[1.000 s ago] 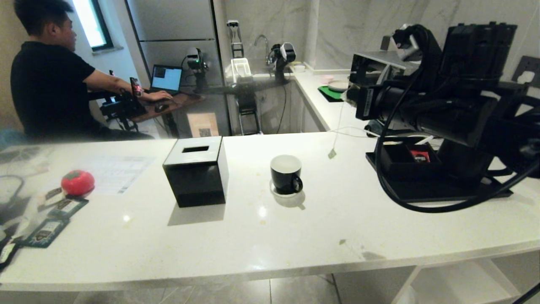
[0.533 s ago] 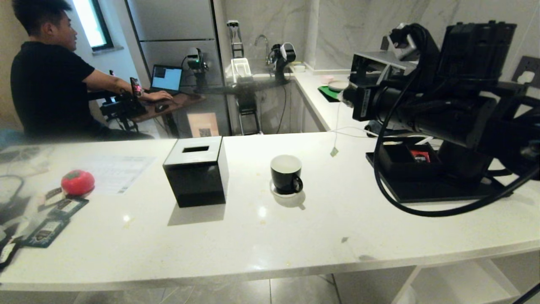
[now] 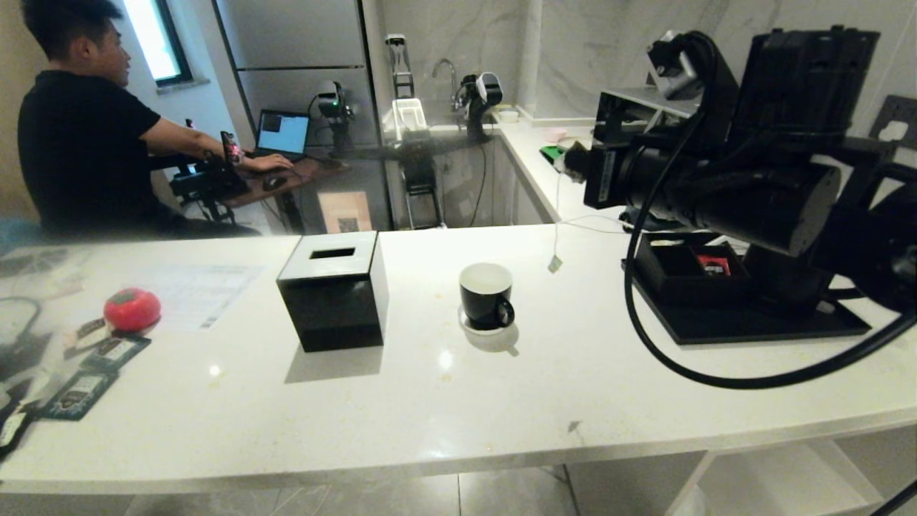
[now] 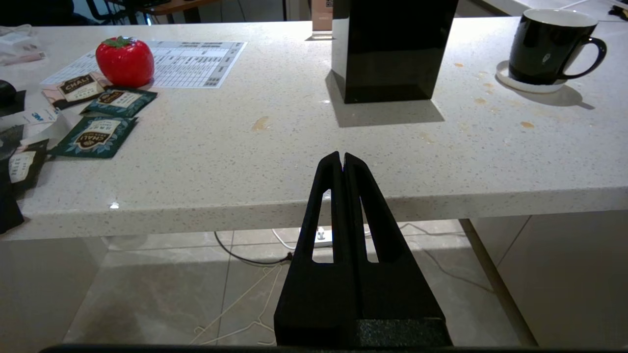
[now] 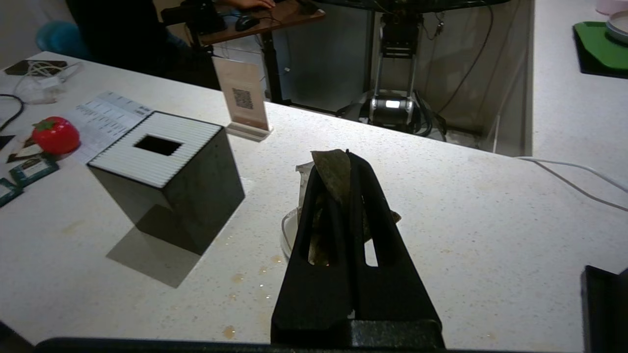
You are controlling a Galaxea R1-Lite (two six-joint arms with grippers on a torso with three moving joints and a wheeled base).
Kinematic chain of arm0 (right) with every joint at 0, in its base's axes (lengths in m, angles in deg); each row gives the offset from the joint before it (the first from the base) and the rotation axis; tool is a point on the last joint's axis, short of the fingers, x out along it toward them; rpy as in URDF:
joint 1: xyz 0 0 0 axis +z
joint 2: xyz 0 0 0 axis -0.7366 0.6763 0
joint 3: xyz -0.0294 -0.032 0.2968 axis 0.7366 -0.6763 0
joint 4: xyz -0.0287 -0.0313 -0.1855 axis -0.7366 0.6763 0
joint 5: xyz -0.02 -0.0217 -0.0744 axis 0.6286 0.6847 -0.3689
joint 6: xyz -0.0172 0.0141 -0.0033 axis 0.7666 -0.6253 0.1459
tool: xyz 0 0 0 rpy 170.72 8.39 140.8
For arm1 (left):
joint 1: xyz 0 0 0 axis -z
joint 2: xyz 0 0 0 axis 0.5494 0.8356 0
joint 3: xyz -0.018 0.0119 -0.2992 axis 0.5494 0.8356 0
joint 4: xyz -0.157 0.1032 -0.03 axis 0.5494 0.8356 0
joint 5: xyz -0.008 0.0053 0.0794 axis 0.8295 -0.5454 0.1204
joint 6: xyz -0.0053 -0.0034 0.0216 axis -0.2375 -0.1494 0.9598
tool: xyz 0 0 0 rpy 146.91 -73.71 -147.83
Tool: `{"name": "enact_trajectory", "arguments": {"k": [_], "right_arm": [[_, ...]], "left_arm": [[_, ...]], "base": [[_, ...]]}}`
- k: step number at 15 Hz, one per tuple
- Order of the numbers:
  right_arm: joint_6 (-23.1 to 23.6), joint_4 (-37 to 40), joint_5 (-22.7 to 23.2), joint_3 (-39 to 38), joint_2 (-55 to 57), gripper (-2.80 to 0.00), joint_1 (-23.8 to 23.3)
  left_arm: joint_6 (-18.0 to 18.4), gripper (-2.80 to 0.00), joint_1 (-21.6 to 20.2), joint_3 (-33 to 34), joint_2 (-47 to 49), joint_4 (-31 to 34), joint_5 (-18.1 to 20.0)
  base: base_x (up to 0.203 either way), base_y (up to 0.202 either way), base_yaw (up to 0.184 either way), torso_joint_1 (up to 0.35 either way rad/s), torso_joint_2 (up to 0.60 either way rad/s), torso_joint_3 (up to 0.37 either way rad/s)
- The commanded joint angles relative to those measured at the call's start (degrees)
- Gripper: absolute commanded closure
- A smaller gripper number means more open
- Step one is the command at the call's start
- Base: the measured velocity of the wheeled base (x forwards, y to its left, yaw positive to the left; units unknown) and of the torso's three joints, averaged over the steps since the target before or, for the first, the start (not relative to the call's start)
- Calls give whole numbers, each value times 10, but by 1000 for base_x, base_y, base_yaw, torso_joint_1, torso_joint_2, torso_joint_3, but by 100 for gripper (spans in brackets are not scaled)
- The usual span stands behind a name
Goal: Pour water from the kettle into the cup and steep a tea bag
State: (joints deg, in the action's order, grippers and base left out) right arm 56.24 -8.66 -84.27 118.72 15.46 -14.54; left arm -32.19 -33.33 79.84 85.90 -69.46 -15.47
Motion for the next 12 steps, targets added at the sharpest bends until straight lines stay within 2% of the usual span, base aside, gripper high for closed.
{"name": "enact_trajectory", "arguments": {"k": [1,8,12], "right_arm": [[0,-1,0,1,-2,0,19],[-1,1,-2,6,-6,0,61],[-1,1,-2,8,-5,0,74]], "left_arm": [[1,0,0,0,0,0,0],[2,0,0,-15,0,0,10],[2,0,0,-76,8,62,37]], "base": [[0,0,0,0,0,0],[0,0,0,0,0,0],[0,0,0,0,0,0]]}}
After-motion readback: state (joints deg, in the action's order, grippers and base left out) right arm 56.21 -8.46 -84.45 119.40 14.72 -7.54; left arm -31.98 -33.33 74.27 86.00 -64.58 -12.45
